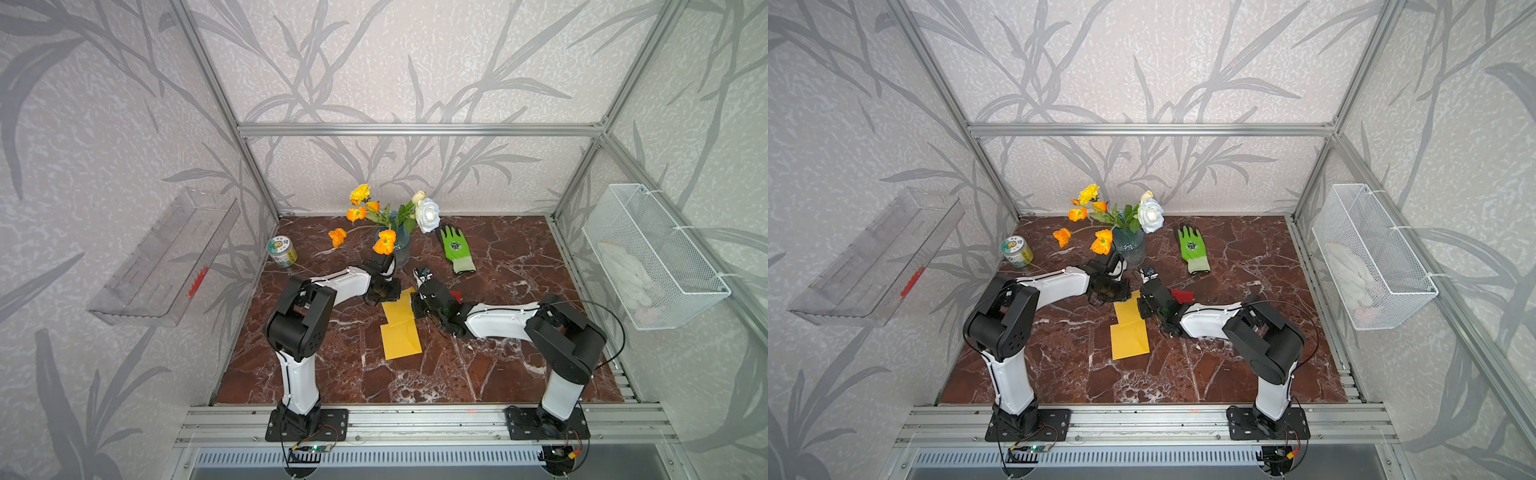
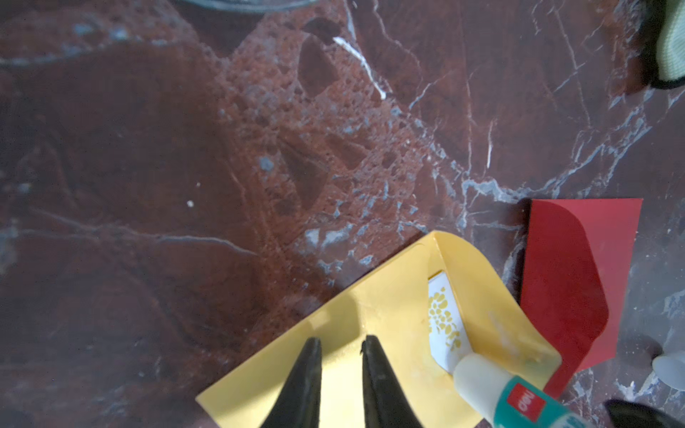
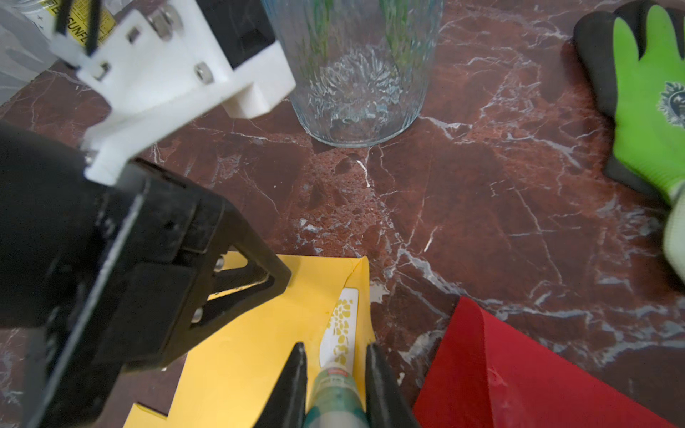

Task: Seal the envelope with a glue stick
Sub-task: Apply the envelope at the center of the board.

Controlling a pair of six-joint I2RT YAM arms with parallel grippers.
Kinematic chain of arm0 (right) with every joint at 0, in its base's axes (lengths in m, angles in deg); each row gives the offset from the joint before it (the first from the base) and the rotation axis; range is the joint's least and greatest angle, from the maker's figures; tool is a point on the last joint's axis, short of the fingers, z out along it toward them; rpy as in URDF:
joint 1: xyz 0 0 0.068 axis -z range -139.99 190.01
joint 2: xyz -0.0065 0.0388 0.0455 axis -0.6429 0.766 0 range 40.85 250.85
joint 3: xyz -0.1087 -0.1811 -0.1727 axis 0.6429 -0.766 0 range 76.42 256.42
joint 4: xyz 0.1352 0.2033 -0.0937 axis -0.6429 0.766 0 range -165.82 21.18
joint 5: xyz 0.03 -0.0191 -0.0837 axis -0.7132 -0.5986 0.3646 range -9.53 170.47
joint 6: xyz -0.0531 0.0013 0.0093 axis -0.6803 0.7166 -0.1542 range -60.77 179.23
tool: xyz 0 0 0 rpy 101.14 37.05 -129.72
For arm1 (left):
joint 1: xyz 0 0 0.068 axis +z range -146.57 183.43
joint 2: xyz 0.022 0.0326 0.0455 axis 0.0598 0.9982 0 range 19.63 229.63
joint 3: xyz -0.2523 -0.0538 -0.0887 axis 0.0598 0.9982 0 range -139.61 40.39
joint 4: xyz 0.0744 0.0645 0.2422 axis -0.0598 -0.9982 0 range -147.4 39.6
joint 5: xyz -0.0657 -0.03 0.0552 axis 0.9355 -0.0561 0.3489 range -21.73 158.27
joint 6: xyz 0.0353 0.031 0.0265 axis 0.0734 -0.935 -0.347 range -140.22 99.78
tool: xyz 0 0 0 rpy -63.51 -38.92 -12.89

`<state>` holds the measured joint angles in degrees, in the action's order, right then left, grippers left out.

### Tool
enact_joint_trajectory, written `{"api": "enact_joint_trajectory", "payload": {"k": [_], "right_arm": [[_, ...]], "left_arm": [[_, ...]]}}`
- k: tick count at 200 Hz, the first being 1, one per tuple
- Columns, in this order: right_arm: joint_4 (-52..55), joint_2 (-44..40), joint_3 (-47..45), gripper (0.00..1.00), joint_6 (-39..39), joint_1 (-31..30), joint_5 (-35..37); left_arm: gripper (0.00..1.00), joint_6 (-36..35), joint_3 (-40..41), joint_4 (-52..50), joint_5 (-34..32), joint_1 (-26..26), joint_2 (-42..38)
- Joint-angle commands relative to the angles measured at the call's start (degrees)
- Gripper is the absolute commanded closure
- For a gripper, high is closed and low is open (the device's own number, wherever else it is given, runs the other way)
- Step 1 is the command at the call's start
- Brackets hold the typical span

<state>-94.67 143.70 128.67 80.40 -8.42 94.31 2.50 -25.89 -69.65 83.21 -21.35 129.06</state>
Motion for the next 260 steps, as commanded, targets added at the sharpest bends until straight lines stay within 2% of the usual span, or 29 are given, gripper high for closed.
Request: {"api": "enact_joint_trajectory", "payload": {"k": [1, 108, 192, 253, 260], "right_arm": [[1.8, -2.7, 1.7, 1.00, -0.1, -0.2, -0.5], [-0.1, 3.5, 2.9, 1.00, 1.6, -1.6, -3.8], [9.1, -2.6, -1.5, 1.00, -2.7, -2.7, 1.5], [9.3, -4.8, -0.3, 1.00, -1.5, -2.6, 0.9], [9.3, -6.9, 0.1, 1.00, -0.8, -2.6, 0.7]], "left_arm": [[0.77, 0.1, 4.1, -10.1, -5.4, 0.3, 6.7], [0.77, 0.1, 3.8, -10.2, -5.2, 0.3, 6.8], [0.77, 0.0, 3.8, -10.4, -5.4, 0.3, 7.0], [0.77, 0.0, 3.6, -10.6, -4.9, 0.3, 6.6], [0.77, 0.0, 3.5, -10.8, -4.6, 0.3, 6.5]]}}
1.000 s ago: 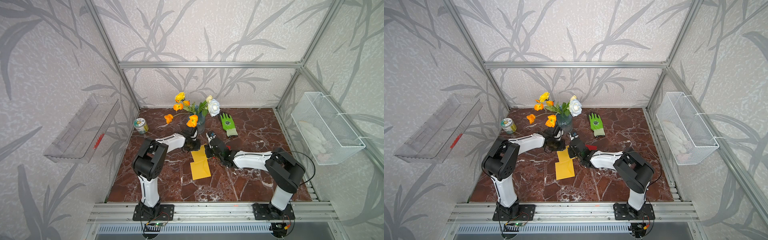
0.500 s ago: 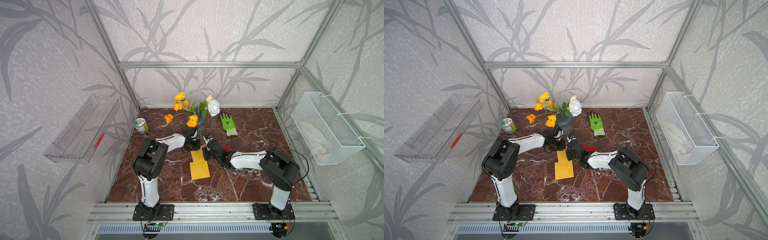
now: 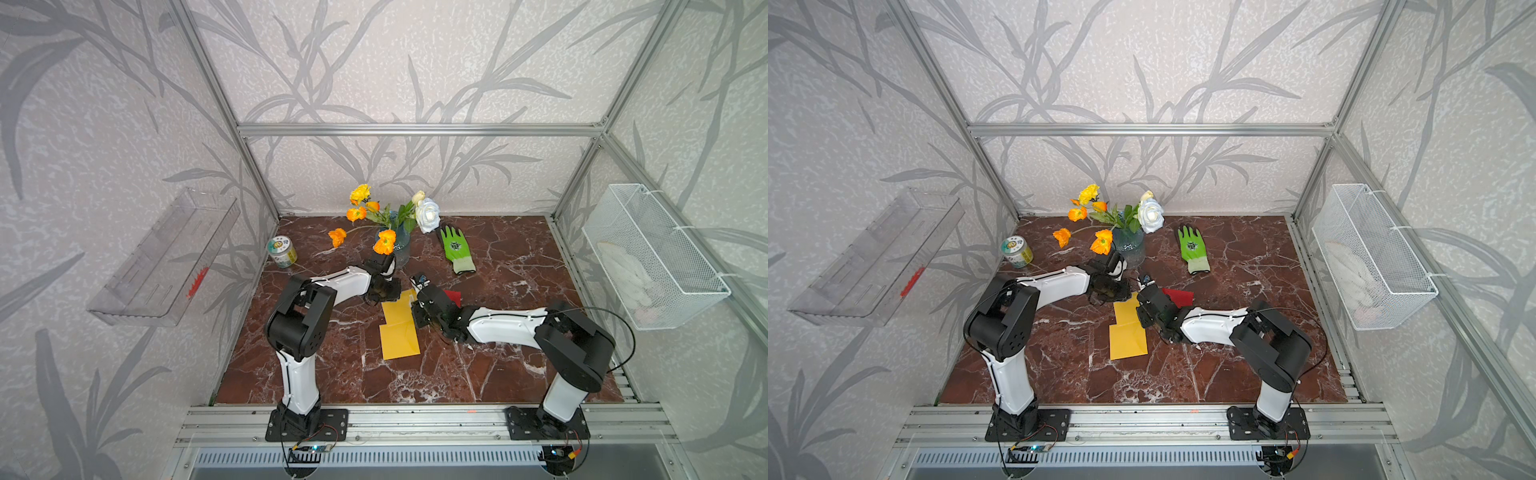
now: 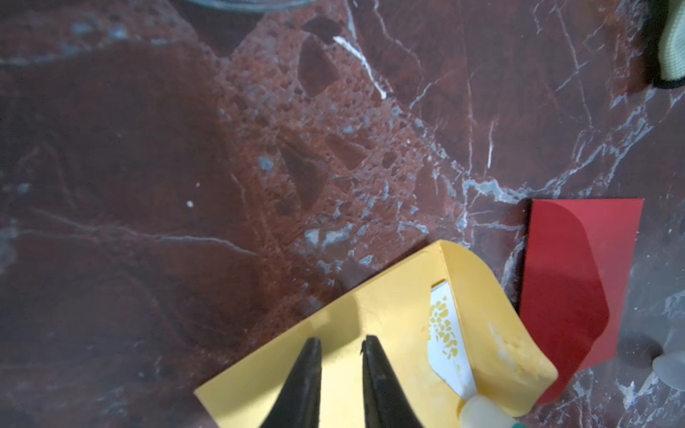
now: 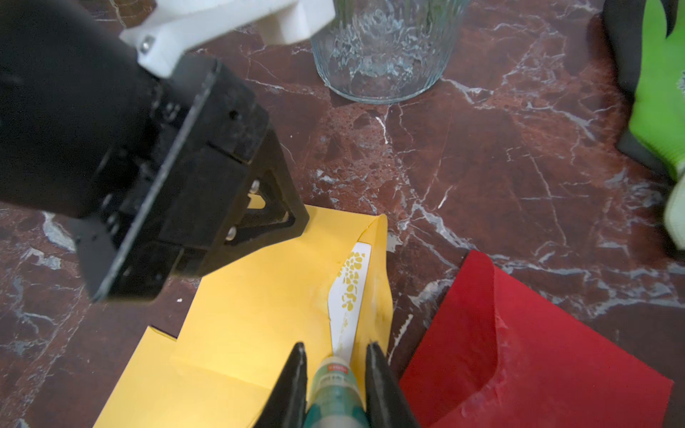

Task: Seal the envelope with a glue stick
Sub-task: Apply the envelope at the center of the board.

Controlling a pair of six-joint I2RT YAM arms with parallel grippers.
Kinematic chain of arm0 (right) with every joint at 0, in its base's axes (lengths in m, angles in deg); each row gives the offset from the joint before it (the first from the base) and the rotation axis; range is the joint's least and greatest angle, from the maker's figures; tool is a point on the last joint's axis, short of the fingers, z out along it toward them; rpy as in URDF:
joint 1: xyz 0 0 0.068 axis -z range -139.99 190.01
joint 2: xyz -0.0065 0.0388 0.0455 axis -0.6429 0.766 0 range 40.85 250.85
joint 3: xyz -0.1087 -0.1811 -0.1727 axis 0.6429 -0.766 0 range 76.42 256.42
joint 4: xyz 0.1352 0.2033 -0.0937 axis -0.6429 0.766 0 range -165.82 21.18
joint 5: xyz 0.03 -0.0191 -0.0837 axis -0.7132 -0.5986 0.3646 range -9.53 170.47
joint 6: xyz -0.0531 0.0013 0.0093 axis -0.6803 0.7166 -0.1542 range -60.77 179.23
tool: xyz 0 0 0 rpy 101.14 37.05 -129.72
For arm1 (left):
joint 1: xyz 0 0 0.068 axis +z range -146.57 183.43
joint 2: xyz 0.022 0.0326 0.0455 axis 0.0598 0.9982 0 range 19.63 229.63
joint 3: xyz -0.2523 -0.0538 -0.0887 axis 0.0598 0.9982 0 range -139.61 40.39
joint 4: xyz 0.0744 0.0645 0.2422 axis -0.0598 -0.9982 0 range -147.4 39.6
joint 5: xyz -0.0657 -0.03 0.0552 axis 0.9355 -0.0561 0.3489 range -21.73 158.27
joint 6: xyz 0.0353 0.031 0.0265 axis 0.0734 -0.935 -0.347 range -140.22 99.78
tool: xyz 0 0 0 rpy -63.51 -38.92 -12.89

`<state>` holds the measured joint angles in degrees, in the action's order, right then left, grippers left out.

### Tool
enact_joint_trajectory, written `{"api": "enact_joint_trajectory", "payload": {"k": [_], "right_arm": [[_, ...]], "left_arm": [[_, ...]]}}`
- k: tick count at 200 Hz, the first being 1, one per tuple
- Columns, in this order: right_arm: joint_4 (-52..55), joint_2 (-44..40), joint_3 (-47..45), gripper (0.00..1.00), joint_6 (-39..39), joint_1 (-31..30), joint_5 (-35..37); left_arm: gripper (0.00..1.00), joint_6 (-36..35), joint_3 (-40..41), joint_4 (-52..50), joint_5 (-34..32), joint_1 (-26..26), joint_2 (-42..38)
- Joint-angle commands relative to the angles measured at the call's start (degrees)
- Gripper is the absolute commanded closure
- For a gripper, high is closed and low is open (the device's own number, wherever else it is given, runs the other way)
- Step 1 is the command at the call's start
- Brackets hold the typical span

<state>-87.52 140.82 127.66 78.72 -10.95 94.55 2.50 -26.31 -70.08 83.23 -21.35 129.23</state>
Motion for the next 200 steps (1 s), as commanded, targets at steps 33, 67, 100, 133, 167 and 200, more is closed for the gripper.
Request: {"api": "enact_joint_trajectory", "payload": {"k": [33, 67, 100, 133, 167, 200], "right_arm": [[2.1, -9.2, 1.4, 1.00, 3.1, 1.0, -2.3], [3.0, -14.9, -1.9, 1.00, 8.1, 4.3, -5.3], [3.5, -21.3, -7.9, 1.00, 13.1, 8.8, -8.0], [5.3, -27.8, -12.3, 1.00, 13.2, 10.2, -6.6], [5.7, -33.5, -16.7, 1.00, 14.3, 10.9, -5.7], [6.2, -37.0, -19.5, 1.00, 14.9, 11.1, -5.0]], "left_arm": [[0.74, 0.3, 3.1, -11.4, -4.0, 0.3, 4.6], [0.66, 1.0, 1.4, -12.8, -2.4, 0.3, 2.2], [0.56, 1.8, 0.3, -14.5, -1.0, 0.2, -1.7], [0.49, 4.5, 0.0, -14.2, 3.4, 0.1, -5.4], [0.41, 9.4, 1.5, -11.2, 5.2, 0.0, -8.9], [0.37, 11.0, 0.0, -10.4, 7.5, 0.1, -9.7]]}}
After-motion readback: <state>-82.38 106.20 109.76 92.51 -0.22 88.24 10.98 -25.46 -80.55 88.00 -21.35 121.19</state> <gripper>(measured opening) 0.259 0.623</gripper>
